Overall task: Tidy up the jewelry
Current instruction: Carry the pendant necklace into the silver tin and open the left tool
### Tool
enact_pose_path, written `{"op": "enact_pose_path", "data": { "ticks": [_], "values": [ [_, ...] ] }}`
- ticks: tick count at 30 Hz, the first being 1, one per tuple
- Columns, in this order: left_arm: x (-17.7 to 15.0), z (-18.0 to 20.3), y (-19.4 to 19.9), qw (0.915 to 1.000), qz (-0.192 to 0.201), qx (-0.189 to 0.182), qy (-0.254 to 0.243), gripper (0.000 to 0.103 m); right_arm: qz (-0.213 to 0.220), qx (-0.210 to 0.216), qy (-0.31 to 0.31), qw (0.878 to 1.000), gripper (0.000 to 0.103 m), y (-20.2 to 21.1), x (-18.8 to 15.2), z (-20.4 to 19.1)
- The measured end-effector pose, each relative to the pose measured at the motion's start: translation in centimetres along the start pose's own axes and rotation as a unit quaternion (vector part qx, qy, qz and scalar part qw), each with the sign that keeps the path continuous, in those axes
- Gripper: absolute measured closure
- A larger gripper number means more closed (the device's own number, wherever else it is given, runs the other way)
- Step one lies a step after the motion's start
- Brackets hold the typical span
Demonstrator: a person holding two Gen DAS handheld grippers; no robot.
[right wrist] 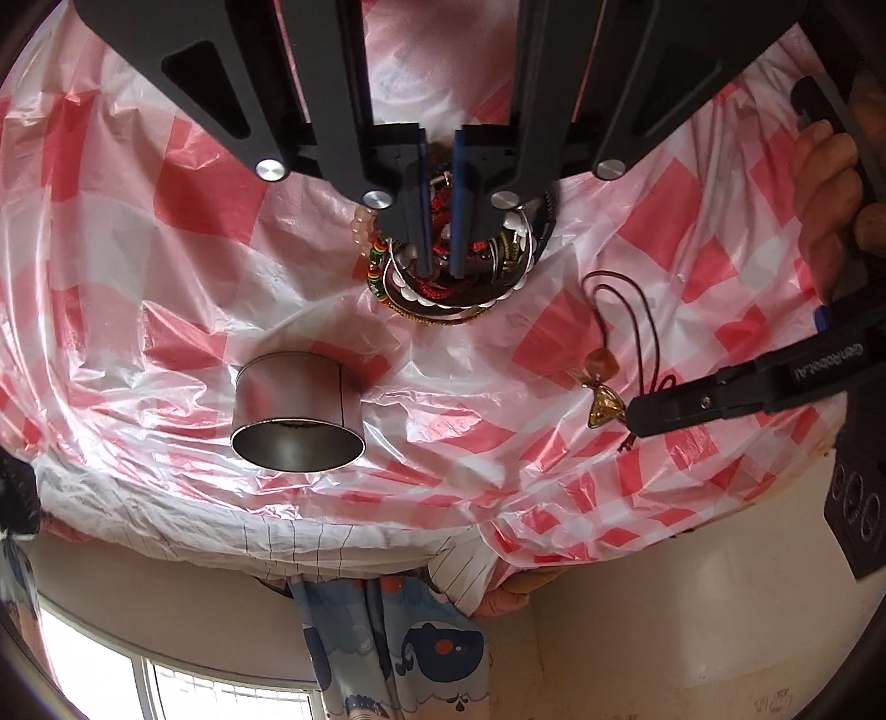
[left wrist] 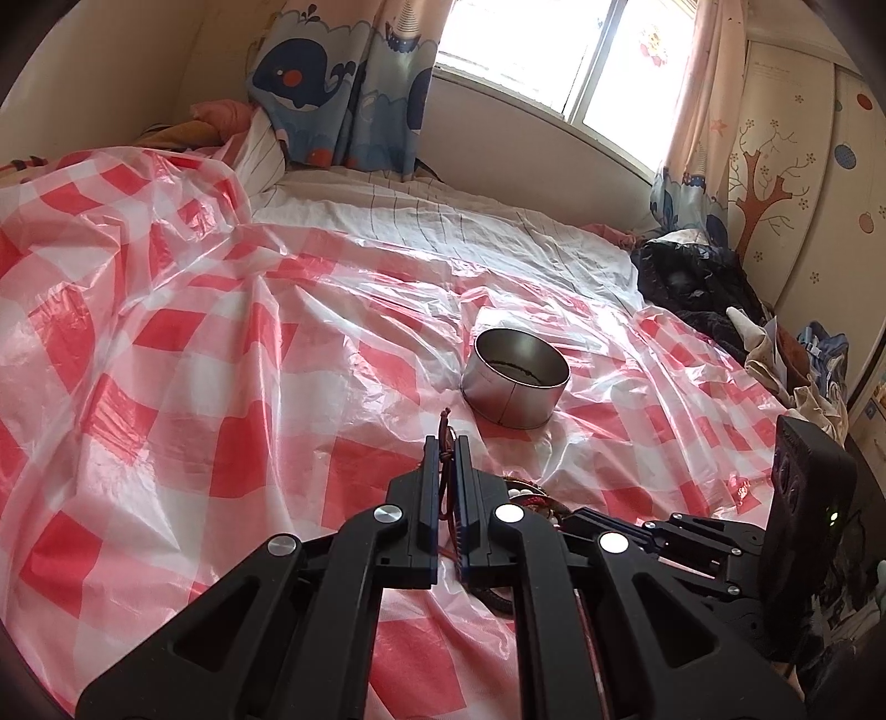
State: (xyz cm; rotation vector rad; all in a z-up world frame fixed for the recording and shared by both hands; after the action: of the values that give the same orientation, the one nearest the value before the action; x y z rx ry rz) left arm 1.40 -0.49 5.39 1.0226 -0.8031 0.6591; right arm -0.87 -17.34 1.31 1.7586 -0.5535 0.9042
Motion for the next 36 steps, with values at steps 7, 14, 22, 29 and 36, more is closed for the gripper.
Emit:
{"op": "enact_pose_path", "data": {
  "ticks": [7, 14, 22, 29, 36],
  "values": [
    [-0.1, 0.1, -0.2, 1.0, -0.001, -0.001, 0.001, 0.099, 0.005, 0.004, -0.029, 1.0, 0.034, 1.0, -0.1, 0.7],
    [-0.2, 0.1, -0.3, 1.0, -0.001, -0.001, 0.0, 0.099, -0.005, -0.009, 0.001, 1.0, 0.057, -0.1, -0.2, -0.3],
    [-0.3, 0.3, -0.3, 1.0, -0.002, -0.001, -0.001, 0.099, 0.005, -0.043, 0.03, 0.999, 0.09, 0.1, 0.0, -0.1],
    [-0.6, 1.5, -0.3, 0.9999, 0.001, -0.014, -0.006, 0.099, 0.042, 0.006, -0.052, 0.998, 0.097, 3.0, 1.3, 1.9],
    [1.5, 4.3, 0.0, 0.9982, 0.009, -0.06, -0.004, 0.099, 0.077, 0.03, -0.097, 0.992, 0.097, 5.7, 4.0, 4.0]
  ]
}}
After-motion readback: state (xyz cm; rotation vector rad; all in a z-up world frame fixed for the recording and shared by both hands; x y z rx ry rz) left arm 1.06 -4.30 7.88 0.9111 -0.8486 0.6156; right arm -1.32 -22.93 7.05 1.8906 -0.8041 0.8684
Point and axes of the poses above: each gripper's, at about its wrist camera, not at the fingertips, and y roughly against the way its jaws point, z to its right, x to its top, the point moved 5 cm from there along -y, roughly the way its jaws point, and after that the axes turned 5 degrees about z, right-handed, at the moved point
